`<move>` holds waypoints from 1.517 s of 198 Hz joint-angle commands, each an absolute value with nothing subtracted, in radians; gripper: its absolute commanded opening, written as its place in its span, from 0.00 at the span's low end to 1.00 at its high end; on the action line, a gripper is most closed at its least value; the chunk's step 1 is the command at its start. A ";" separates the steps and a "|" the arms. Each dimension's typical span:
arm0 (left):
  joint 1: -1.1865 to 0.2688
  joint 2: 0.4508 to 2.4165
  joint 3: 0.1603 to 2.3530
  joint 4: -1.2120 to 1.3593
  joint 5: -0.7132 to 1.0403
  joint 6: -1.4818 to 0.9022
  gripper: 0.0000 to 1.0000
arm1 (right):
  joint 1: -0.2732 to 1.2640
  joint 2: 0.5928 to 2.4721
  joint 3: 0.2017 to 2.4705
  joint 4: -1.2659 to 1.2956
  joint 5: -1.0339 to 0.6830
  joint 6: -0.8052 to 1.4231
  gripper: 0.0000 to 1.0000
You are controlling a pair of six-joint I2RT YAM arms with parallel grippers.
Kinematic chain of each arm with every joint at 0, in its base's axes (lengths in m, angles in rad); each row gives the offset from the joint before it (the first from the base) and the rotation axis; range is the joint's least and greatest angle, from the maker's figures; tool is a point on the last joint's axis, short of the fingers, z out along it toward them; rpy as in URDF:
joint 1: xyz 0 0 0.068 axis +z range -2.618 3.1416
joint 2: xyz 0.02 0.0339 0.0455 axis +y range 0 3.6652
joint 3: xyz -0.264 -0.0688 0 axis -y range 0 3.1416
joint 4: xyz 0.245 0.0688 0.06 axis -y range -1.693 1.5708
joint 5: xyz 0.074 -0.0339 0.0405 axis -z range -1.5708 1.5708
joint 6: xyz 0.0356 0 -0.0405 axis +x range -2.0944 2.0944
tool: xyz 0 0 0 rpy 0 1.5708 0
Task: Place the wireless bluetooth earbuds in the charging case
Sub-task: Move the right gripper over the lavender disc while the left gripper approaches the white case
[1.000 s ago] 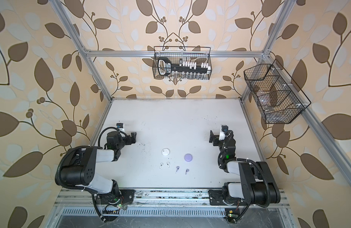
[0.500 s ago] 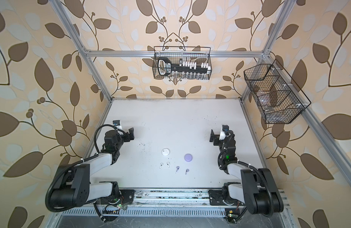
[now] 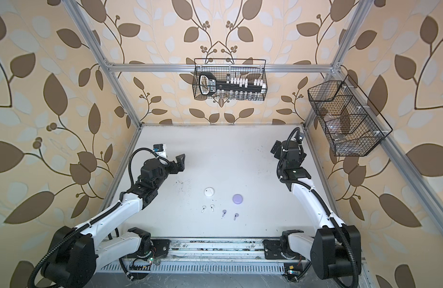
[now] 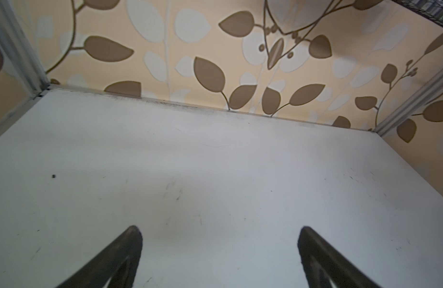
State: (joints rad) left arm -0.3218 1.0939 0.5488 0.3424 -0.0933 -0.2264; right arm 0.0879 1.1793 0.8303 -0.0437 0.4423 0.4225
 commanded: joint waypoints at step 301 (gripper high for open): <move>-0.740 1.410 0.586 0.498 0.105 -0.326 0.99 | 0.918 1.155 0.738 -0.474 0.578 0.748 1.00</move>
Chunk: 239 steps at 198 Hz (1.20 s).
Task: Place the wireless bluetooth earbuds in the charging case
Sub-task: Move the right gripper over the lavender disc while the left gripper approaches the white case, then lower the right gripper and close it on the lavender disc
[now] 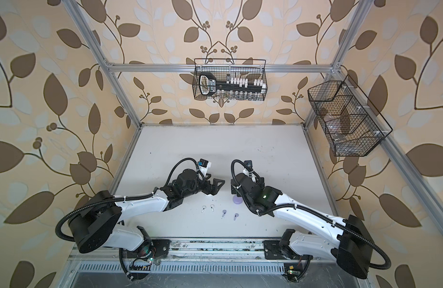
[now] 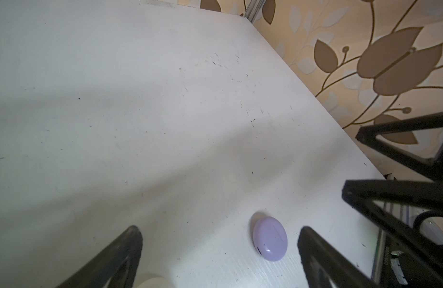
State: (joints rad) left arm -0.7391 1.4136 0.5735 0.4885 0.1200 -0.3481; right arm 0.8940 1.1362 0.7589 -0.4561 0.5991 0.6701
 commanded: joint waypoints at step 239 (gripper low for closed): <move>-0.749 1.230 0.512 0.425 -0.167 -0.307 0.96 | 0.976 1.553 0.744 -0.442 0.520 1.053 0.69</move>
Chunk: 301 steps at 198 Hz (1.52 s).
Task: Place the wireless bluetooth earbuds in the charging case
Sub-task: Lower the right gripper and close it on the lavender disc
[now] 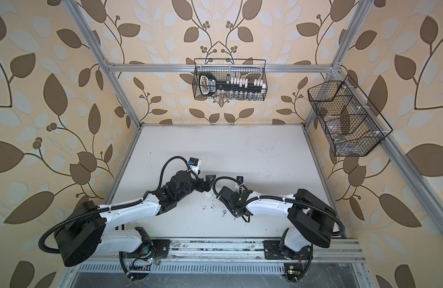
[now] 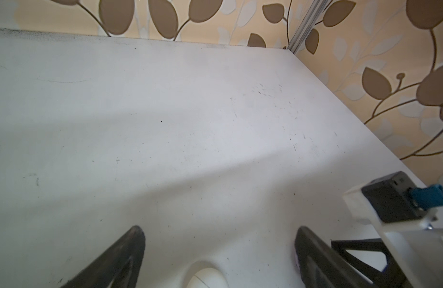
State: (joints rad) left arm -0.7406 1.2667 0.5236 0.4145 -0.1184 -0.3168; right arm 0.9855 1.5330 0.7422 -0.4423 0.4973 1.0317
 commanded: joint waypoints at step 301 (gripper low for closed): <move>-0.749 1.227 0.513 0.415 -0.186 -0.309 0.97 | 0.968 1.623 0.799 -0.454 0.515 0.986 0.59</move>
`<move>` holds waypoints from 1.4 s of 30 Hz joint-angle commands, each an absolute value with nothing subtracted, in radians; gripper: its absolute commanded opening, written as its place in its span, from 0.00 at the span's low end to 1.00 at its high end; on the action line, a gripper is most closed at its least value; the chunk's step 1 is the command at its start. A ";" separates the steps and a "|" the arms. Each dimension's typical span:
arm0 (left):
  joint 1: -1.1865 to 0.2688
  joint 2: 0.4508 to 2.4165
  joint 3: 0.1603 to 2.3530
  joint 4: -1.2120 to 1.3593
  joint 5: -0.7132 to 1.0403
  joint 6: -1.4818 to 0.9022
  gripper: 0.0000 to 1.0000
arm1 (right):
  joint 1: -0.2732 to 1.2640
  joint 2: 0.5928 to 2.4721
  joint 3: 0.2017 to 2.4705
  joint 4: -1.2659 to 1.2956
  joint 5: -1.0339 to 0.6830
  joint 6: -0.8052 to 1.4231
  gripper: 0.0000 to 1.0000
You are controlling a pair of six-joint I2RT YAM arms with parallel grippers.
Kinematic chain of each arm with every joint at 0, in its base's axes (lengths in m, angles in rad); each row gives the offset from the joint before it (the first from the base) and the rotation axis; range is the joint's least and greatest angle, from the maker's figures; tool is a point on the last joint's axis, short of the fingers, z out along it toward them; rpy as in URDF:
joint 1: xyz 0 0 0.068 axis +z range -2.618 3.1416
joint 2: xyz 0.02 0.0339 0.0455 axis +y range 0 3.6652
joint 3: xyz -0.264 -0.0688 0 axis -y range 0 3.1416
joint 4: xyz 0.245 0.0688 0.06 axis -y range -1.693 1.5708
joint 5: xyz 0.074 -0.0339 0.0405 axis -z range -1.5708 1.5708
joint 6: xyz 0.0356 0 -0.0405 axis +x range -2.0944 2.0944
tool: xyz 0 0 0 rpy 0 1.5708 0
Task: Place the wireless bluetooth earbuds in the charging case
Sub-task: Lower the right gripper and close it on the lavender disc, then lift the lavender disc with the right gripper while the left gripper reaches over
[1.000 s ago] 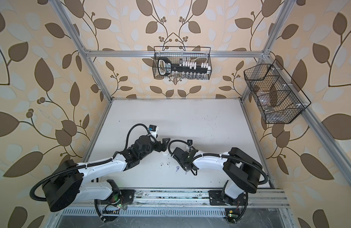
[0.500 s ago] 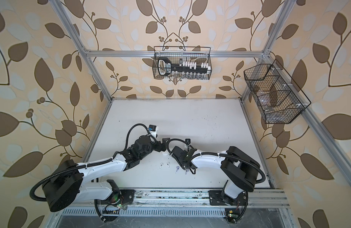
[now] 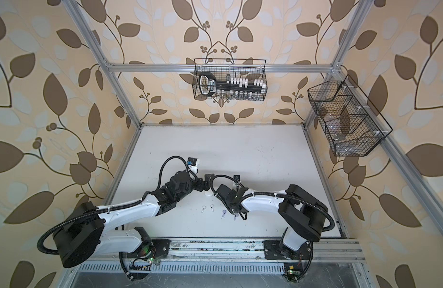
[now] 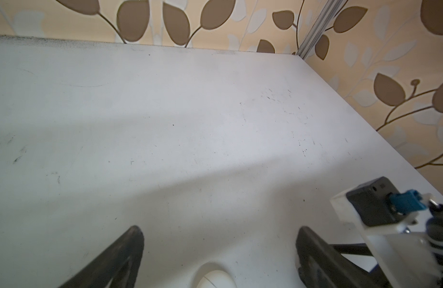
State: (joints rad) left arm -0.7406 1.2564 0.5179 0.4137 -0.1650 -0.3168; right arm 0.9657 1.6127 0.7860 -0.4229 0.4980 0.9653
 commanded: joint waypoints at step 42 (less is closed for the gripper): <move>-0.749 1.235 0.739 0.187 0.346 -0.490 0.91 | 1.004 0.794 0.346 0.018 0.558 0.312 0.17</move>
State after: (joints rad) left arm -0.7406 1.2736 0.6559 0.2687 0.2363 -0.4343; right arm 0.9936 0.8642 0.3710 -0.0387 0.5316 0.4133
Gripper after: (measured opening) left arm 0.906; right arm 0.481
